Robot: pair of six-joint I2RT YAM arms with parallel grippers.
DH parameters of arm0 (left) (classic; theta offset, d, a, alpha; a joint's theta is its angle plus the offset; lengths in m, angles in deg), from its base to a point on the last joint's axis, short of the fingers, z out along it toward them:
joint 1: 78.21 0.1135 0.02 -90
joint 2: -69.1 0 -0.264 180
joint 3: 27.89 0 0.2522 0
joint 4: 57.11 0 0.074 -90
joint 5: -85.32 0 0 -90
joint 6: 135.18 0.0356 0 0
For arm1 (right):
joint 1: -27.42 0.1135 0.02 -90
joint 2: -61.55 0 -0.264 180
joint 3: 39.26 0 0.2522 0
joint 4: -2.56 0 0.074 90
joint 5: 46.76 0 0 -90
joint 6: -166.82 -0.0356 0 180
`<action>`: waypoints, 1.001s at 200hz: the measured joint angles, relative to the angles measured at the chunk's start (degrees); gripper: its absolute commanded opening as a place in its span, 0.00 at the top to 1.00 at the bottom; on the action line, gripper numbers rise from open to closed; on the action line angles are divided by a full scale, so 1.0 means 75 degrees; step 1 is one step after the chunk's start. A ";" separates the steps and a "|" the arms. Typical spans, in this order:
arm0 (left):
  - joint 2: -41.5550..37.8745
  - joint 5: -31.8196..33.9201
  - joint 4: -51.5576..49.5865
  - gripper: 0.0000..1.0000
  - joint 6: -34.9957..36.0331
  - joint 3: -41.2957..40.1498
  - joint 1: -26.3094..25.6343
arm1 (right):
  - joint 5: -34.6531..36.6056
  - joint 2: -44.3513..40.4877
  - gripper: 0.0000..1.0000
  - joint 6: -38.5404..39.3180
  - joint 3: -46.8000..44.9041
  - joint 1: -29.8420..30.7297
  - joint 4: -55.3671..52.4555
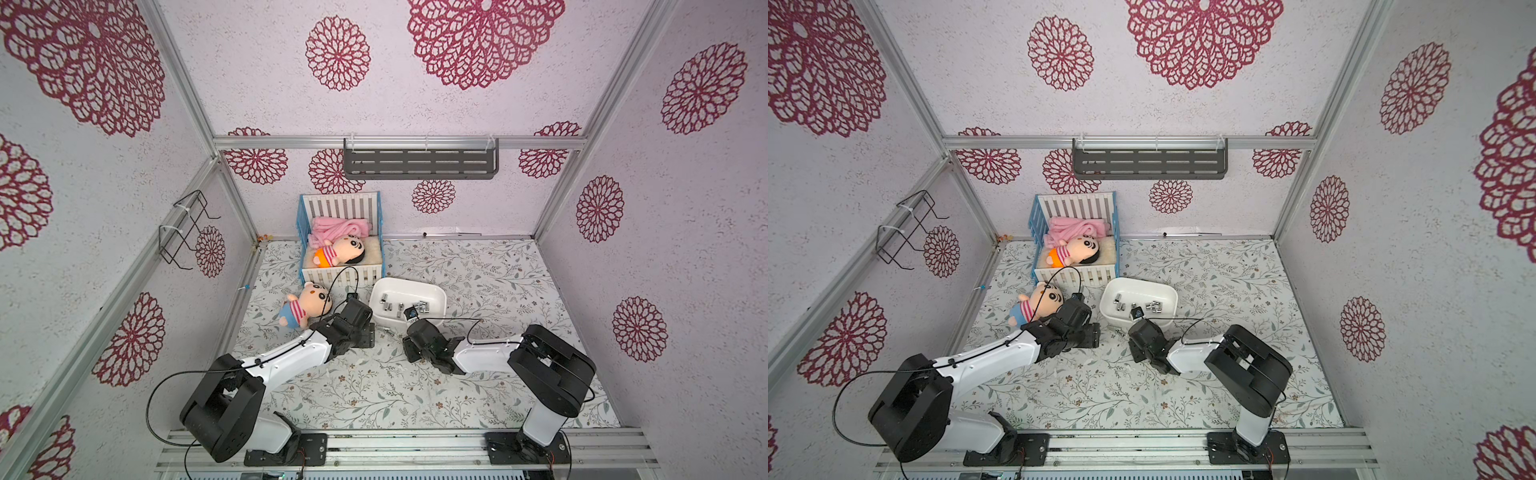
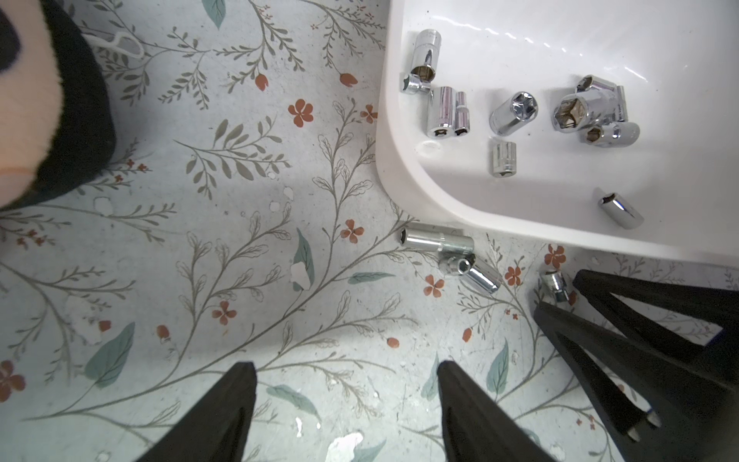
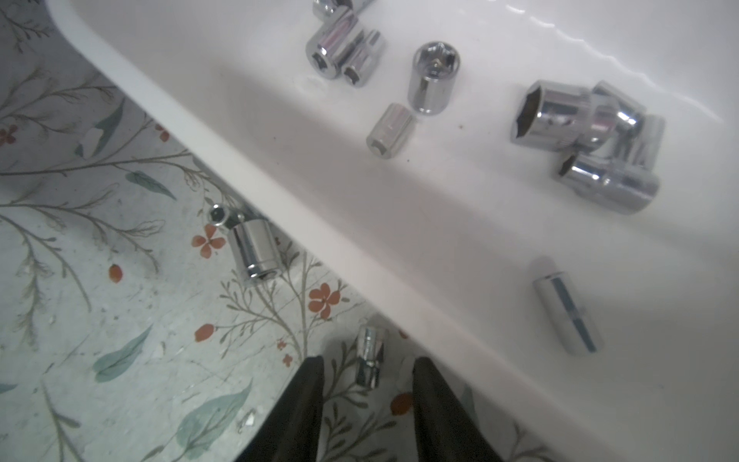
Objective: Put the screws on the desktop into the storage box
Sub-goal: Pick up the screw from the center of the board.
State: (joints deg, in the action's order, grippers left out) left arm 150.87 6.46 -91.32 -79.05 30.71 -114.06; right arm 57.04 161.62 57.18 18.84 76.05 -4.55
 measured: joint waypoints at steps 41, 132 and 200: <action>0.0000 0.0000 -0.0003 0.23 0.0000 0.0000 -0.0015 | 0.0114 0.0259 0.66 0.0015 0.0256 0.0000 0.0044; 0.0000 0.0003 0.0000 0.23 0.0003 0.0003 -0.0020 | 0.0189 0.0358 0.81 0.0082 0.0323 0.0044 0.0128; 0.0000 0.0015 -0.0003 0.23 0.0023 0.0003 -0.0020 | 0.0219 -0.0026 0.85 0.0064 0.0085 0.0309 -0.0224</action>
State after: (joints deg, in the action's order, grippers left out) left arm 150.87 6.57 -91.34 -78.87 30.73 -114.22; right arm 58.68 161.42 57.67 19.47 78.36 -6.23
